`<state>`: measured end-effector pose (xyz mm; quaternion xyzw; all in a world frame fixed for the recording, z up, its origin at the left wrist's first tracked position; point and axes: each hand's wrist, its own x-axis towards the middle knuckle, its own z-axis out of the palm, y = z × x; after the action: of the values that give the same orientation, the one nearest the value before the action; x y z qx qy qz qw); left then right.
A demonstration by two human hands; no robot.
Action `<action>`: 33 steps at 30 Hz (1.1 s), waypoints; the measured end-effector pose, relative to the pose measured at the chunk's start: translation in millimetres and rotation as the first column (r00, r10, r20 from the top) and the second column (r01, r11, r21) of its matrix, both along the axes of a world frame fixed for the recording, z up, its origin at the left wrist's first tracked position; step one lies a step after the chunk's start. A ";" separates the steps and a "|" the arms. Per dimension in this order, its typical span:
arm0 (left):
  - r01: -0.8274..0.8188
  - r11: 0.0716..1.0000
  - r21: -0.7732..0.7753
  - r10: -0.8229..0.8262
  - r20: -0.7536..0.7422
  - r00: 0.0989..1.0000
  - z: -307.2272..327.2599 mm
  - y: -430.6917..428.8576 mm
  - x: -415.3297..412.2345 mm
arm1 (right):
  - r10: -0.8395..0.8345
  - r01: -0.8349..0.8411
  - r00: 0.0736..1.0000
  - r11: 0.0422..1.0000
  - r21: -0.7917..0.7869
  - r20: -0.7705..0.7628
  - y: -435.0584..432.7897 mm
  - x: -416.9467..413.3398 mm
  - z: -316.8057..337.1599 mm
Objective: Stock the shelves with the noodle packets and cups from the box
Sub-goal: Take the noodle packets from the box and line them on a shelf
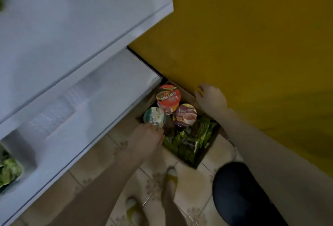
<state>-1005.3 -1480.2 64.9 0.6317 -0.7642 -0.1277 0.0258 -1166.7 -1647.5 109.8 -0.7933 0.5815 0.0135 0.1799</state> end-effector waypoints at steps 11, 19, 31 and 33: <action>0.160 0.960 0.229 -0.196 0.144 0.970 -142.3 -55.2 -91.0 | -0.238 0.254 0.967 0.925 0.284 -0.092 -4.3 -126.1 -176.8; 0.427 0.857 0.288 -0.475 0.119 0.872 -270.7 -78.2 -151.7 | -0.455 0.445 0.889 0.829 0.338 -0.055 -13.6 -142.8 -299.7; 0.652 0.747 0.131 -0.655 -0.025 0.755 -351.9 -92.4 -189.3 | -0.532 0.531 0.842 0.791 0.305 -0.085 -25.1 -143.2 -371.4; 0.634 0.767 0.096 -0.635 -0.023 0.772 -345.4 -94.8 -182.7 | -0.531 0.514 0.846 0.794 0.325 -0.040 -22.6 -144.1 -367.1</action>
<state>-1188.1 -1575.0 -280.5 0.3379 -0.9254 -0.1631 -0.0540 -1310.9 -1670.1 -257.2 -0.5615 0.7624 0.0374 0.3195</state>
